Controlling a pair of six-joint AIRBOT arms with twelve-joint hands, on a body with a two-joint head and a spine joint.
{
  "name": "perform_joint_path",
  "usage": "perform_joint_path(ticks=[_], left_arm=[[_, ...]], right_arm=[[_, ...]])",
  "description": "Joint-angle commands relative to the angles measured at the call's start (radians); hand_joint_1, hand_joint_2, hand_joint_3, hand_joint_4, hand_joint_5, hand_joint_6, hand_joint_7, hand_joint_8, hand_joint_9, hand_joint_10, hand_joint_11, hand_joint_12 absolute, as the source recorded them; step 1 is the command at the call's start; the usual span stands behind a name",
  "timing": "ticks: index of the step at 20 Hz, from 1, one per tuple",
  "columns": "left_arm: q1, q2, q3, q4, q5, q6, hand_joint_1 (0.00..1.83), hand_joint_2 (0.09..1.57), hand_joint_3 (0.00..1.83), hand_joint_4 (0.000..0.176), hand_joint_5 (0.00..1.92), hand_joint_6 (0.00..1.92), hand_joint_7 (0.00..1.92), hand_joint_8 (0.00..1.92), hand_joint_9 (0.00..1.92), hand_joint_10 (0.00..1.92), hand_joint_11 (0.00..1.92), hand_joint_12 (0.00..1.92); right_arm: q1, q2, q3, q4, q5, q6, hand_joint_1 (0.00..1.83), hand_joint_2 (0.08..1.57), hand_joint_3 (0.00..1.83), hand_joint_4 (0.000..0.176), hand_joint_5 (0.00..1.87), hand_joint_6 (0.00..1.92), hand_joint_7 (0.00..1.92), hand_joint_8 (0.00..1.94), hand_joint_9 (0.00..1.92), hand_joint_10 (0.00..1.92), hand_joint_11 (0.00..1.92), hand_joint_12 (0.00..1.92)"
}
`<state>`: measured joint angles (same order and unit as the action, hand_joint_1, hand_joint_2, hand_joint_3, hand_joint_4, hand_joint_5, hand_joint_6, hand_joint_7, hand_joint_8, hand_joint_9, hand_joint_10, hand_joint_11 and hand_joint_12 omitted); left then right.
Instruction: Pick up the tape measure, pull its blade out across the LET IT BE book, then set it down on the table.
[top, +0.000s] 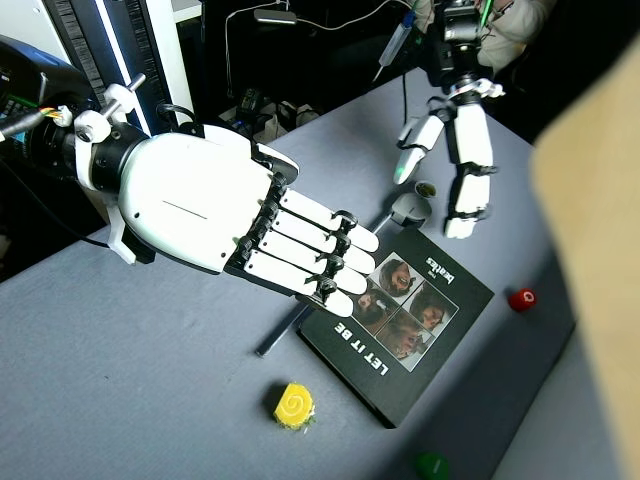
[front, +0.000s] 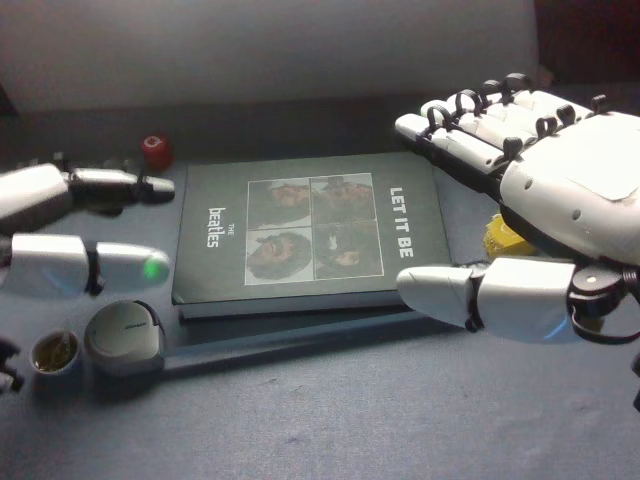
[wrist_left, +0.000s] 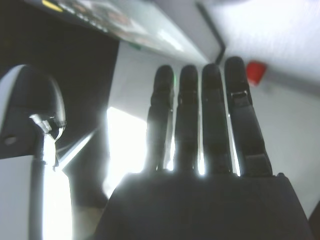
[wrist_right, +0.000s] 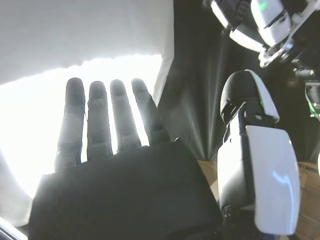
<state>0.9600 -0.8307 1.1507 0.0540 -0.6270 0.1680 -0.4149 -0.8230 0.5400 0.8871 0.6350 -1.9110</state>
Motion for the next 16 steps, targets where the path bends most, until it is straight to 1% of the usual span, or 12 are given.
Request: perform_joint_path(ticks=[1, 2, 3, 6, 7, 8, 10, 11, 12, 13, 14, 16], left_arm=[[-0.035, 0.013, -0.005, -0.009, -0.068, -0.006, 0.38, 1.0, 0.0, 0.0, 0.33, 0.0, 0.27, 0.0, 0.28, 0.0, 0.15, 0.55], [-0.095, 0.027, -0.019, 0.014, -0.007, -0.003, 0.38, 1.0, 0.0, 0.0, 0.33, 0.0, 0.27, 0.0, 0.28, 0.0, 0.15, 0.55], [-0.136, 0.036, -0.031, 0.031, 0.041, 0.004, 0.38, 1.0, 0.0, 0.0, 0.33, 0.0, 0.27, 0.0, 0.28, 0.0, 0.15, 0.55], [-0.312, 0.055, -0.086, 0.05, 0.218, 0.078, 0.37, 1.01, 0.0, 0.0, 0.35, 0.01, 0.29, 0.01, 0.29, 0.0, 0.15, 0.55], [-0.373, 0.058, -0.113, 0.061, 0.284, 0.115, 0.37, 1.01, 0.0, 0.0, 0.36, 0.01, 0.3, 0.01, 0.29, 0.0, 0.15, 0.55], [-0.437, 0.058, -0.135, 0.09, 0.355, 0.15, 0.37, 1.01, 0.0, 0.0, 0.38, 0.0, 0.32, 0.0, 0.32, 0.0, 0.14, 0.59], [-0.556, 0.059, -0.181, 0.093, 0.471, 0.26, 0.37, 1.01, 0.0, 0.0, 0.38, 0.0, 0.33, 0.01, 0.32, 0.01, 0.15, 0.59], [-0.626, 0.056, -0.211, 0.093, 0.54, 0.341, 0.37, 1.01, 0.0, 0.0, 0.38, 0.0, 0.34, 0.01, 0.33, 0.01, 0.15, 0.6], [-0.656, 0.054, -0.222, 0.093, 0.577, 0.37, 0.37, 1.01, 0.0, 0.0, 0.38, 0.0, 0.34, 0.01, 0.33, 0.01, 0.15, 0.6], [-0.706, 0.05, -0.238, 0.093, 0.642, 0.402, 0.37, 1.01, 0.0, 0.0, 0.38, 0.0, 0.34, 0.01, 0.33, 0.01, 0.15, 0.6], [-0.733, 0.048, -0.25, 0.095, 0.672, 0.402, 0.38, 1.01, 0.0, 0.0, 0.38, 0.0, 0.34, 0.01, 0.33, 0.01, 0.16, 0.6], [-0.741, 0.05, -0.27, 0.097, 0.696, 0.402, 0.38, 1.0, 0.0, 0.0, 0.38, 0.0, 0.34, 0.01, 0.33, 0.01, 0.15, 0.6]], right_arm=[[0.006, 0.001, 0.0, -0.066, 0.075, 0.004, 0.03, 1.14, 0.0, 0.0, 0.0, 0.0, 0.0, 0.0, 0.0, 0.0, 0.0, 0.36], [0.0, 0.001, 0.0, -0.082, 0.08, 0.004, 0.04, 1.14, 0.0, 0.0, 0.0, 0.0, 0.0, 0.0, 0.0, 0.0, 0.0, 0.36], [-0.001, 0.001, 0.0, -0.087, 0.081, 0.004, 0.04, 1.14, 0.0, 0.0, 0.0, 0.0, 0.0, 0.0, 0.0, 0.0, 0.0, 0.36], [-0.004, 0.0, 0.0, -0.085, 0.096, 0.009, 0.03, 1.14, 0.0, 0.0, 0.0, 0.0, 0.0, 0.0, 0.0, 0.0, 0.0, 0.38], [-0.004, -0.001, 0.0, -0.076, 0.102, 0.009, 0.03, 1.14, 0.0, 0.0, 0.0, 0.0, 0.0, 0.0, 0.0, 0.0, 0.0, 0.38], [-0.003, -0.002, 0.0, -0.065, 0.104, 0.009, 0.04, 1.14, 0.0, 0.0, 0.0, 0.0, 0.01, 0.0, 0.0, 0.0, 0.0, 0.45], [0.002, -0.002, 0.0, -0.046, 0.109, 0.002, 0.05, 1.14, 0.0, 0.0, 0.01, 0.0, 0.03, 0.0, 0.0, 0.0, 0.0, 0.47], [0.006, -0.004, 0.0, -0.036, 0.117, -0.005, 0.05, 1.14, 0.0, 0.0, 0.03, 0.01, 0.06, 0.01, 0.02, 0.0, 0.0, 0.54], [0.008, -0.004, 0.0, -0.036, 0.118, -0.005, 0.05, 1.14, 0.0, 0.0, 0.03, 0.01, 0.06, 0.01, 0.02, 0.0, 0.0, 0.54], [0.009, -0.004, 0.0, -0.036, 0.119, -0.005, 0.06, 1.14, 0.0, 0.0, 0.04, 0.01, 0.07, 0.01, 0.03, 0.01, 0.0, 0.56], [0.01, -0.004, 0.0, -0.035, 0.12, -0.005, 0.07, 1.14, 0.0, 0.0, 0.05, 0.01, 0.08, 0.01, 0.04, 0.01, 0.0, 0.57], [0.01, -0.005, 0.0, -0.035, 0.12, -0.005, 0.08, 1.13, 0.0, 0.0, 0.06, 0.01, 0.09, 0.0, 0.05, 0.01, 0.0, 0.58]])
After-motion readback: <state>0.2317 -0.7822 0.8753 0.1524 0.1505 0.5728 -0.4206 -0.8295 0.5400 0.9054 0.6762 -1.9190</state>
